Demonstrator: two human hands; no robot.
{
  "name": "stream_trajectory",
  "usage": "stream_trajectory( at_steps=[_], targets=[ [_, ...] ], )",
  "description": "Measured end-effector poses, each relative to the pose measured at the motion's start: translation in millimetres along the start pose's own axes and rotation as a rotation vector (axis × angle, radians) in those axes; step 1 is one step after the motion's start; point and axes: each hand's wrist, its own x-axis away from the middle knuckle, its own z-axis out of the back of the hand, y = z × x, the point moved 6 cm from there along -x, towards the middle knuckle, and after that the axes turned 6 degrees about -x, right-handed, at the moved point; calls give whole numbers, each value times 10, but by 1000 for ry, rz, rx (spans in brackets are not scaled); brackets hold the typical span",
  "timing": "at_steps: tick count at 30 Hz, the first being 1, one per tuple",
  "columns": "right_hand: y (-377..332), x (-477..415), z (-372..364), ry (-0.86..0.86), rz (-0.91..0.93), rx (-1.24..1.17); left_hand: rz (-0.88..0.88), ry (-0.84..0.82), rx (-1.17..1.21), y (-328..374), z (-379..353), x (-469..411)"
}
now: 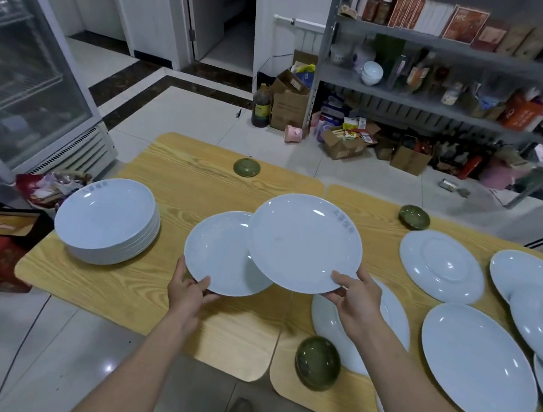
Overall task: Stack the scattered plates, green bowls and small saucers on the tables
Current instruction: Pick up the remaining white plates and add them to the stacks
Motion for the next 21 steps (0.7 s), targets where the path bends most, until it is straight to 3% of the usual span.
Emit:
stream_trajectory(
  at_steps=[21],
  targets=[
    [652,-220,-545,59,-109,80,41,-53,-90,-26,206,-479]
  ],
)
